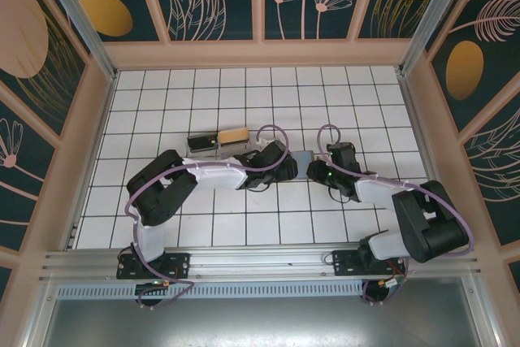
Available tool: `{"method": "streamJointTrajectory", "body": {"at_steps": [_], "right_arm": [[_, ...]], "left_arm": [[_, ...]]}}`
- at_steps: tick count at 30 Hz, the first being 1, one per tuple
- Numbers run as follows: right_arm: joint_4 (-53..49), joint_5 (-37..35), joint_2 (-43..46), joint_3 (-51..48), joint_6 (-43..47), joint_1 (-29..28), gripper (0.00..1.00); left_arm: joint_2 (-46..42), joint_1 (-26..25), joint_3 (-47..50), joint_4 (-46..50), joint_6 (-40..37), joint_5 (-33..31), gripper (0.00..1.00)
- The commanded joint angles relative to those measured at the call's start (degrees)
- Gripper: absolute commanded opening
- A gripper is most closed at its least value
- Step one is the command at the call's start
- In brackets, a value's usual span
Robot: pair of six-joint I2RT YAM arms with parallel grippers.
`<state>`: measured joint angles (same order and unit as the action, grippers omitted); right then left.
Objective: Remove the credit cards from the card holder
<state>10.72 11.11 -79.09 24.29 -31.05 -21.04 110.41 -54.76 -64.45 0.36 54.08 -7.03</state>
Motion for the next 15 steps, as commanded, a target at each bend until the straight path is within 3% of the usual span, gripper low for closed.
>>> {"method": "streamJointTrajectory", "body": {"at_steps": [1,15], "right_arm": [[-0.3,1.6,-1.1,-1.2,-1.0,0.1,0.33],[-0.1,1.7,-1.4,-1.4,-1.2,-0.1,0.33]], "left_arm": [[-1.6,0.3,-1.4,2.9,-0.8,-3.2,0.74],[-2.0,0.3,-0.3,-0.2,-1.4,-2.1,0.7]]}}
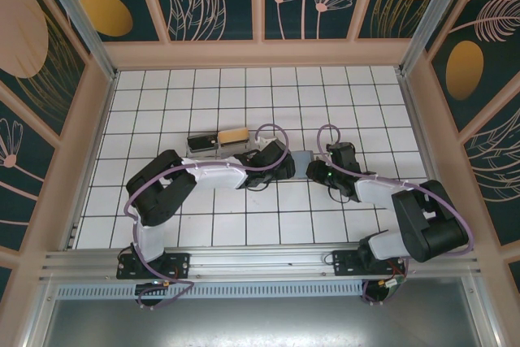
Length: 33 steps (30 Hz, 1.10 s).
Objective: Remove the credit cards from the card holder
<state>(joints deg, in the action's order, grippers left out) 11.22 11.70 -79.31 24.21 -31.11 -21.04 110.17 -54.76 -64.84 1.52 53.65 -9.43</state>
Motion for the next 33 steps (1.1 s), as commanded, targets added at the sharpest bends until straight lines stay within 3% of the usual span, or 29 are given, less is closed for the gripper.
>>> {"method": "streamJointTrajectory", "body": {"at_steps": [1,15,33], "right_arm": [[-0.5,1.1,-1.2,-1.4,-1.2,-0.1,0.33],[-0.6,1.1,-1.1,-1.4,-1.3,-0.3,0.33],[-0.5,1.2,-0.9,-1.4,-1.3,-0.4,0.33]], "left_arm": [[-1.8,0.3,0.3,-1.5,-1.0,0.3,0.7],[0.5,0.3,-0.4,0.5,0.4,0.6,0.69],[3.1,0.3,-1.3,-2.7,0.6,6.8,0.69]]}}
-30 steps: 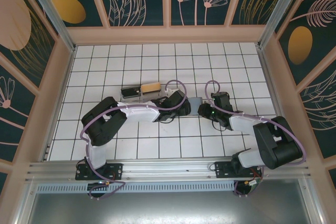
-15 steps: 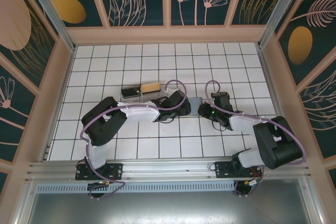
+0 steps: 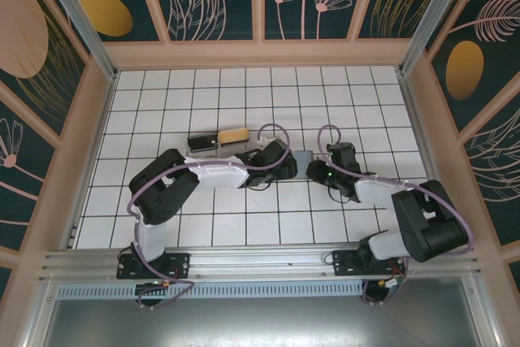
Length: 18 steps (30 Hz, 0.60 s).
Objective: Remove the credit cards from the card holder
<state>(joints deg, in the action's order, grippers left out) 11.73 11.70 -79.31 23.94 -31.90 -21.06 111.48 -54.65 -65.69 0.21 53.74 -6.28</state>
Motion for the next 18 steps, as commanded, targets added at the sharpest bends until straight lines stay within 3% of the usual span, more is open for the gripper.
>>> {"method": "streamJointTrajectory", "body": {"at_steps": [1,18], "right_arm": [[-1.0,1.2,-0.8,-1.2,-0.5,-0.4,0.33],[-1.0,1.3,-0.9,-1.3,-0.5,-0.5,0.33]], "left_arm": [[1.9,0.2,-0.6,-1.6,0.4,4.0,0.69],[0.8,0.2,-0.8,-5.3,0.1,6.2,0.7]]}}
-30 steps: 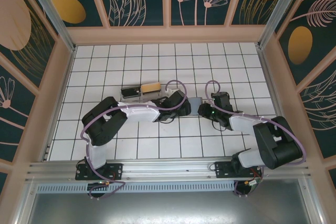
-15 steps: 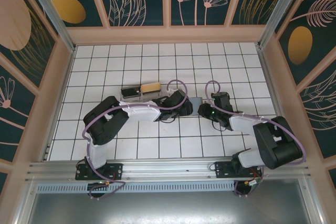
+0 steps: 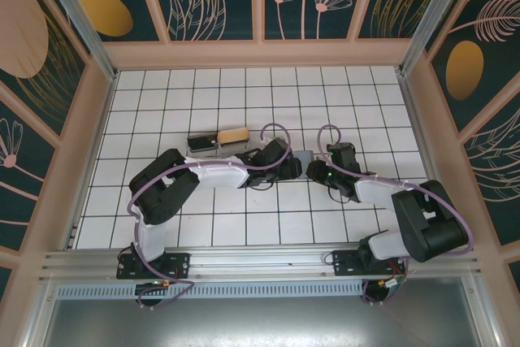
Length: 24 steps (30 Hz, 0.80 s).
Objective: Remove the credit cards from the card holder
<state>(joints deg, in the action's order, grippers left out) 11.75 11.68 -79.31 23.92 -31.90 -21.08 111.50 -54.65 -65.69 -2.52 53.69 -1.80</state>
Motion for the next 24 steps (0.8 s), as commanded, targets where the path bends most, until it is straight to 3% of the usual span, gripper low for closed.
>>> {"method": "streamJointTrajectory", "body": {"at_steps": [1,14,24], "right_arm": [[-1.0,1.3,-0.9,-1.2,-0.5,-0.5,0.33],[-1.2,0.7,0.5,-1.8,-1.0,-0.4,0.33],[-1.1,0.6,0.6,-1.9,-1.1,-0.4,0.33]], "left_arm": [[0.7,0.2,-0.7,-3.2,0.1,2.0,0.7],[2.7,0.2,-4.0,-5.4,-0.7,4.6,0.7],[-3.3,2.7,1.6,-0.3,0.4,-3.5,0.7]]}}
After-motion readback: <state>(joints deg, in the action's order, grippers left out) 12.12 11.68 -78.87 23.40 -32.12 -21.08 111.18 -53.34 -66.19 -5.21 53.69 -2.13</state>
